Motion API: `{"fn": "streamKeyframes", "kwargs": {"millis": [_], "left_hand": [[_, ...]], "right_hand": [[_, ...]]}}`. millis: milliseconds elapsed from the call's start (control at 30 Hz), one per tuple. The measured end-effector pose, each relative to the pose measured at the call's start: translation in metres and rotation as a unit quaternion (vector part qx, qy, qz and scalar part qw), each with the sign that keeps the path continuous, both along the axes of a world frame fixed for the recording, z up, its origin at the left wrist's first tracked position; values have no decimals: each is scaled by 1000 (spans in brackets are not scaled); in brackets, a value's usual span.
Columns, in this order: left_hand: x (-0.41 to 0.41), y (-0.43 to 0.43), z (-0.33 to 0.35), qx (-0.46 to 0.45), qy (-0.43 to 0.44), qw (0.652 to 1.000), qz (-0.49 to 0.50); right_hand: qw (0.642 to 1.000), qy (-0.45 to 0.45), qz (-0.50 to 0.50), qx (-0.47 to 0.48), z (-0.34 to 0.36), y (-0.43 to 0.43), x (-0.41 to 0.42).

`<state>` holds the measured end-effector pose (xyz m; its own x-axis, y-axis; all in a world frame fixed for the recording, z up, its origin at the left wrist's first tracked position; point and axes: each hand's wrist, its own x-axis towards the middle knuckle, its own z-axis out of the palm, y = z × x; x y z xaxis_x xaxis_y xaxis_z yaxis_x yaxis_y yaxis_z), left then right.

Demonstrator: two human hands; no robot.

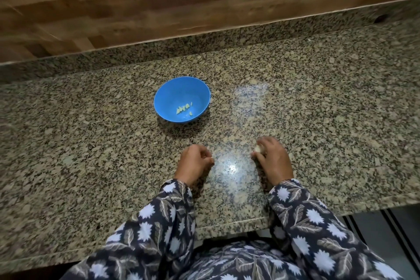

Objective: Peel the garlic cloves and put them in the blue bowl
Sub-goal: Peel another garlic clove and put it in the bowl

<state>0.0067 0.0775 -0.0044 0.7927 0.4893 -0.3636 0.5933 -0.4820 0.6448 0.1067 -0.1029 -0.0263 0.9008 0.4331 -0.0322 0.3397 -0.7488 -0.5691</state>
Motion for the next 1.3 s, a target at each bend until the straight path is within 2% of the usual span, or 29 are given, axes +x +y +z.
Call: {"fn": "streamKeyframes", "kwargs": {"millis": [67,133,167,233,300,367,500,600,667,733,767,833,867,933,1000,1133,1233,1300], "left_hand": [[6,-2,1,13,25,999,-27],[11,-7,1,52,39,996,-55],[14,-10,1,80,43,993,-71],[20,-15,2,143,51,983,-106],[23,-20,6,198,60,967,-148],[22,-20,10,218,55,961,-162],[16,-14,5,272,-4,950,-156],[3,-22,0,306,-11,916,-260],[1,-27,-2,303,-10,907,-292],[7,-21,0,268,-13,932,-245],[12,-14,2,210,-10,960,-183],[18,2,11,8,-6,999,-48],[17,5,15,-96,-23,995,-2],[10,5,20,-167,-53,984,21],[1,0,19,-159,-64,985,11],[-6,-3,7,-189,-100,976,26],[-11,-3,0,-65,-123,990,-10],[-15,-3,-2,-19,-137,989,-56]], "right_hand": [[997,-72,28,15,2,2,-3],[983,-138,67,97,6,9,-12],[978,-137,89,129,9,15,-18],[984,-46,107,134,12,25,-33],[993,26,97,69,4,32,-43],[995,24,85,45,-6,32,-47],[993,30,55,104,-17,25,-45],[988,40,53,143,-21,22,-45],[987,47,50,148,-23,21,-44],[987,62,52,141,-18,23,-40],[986,75,66,137,-13,25,-39],[979,113,108,129,-4,32,-37],[974,139,119,130,-1,36,-36],[958,213,103,163,4,39,-34],[940,268,88,191,4,38,-30],[942,261,129,168,0,37,-24],[929,289,149,179,3,38,-25],[904,343,137,215,7,38,-27]]}}
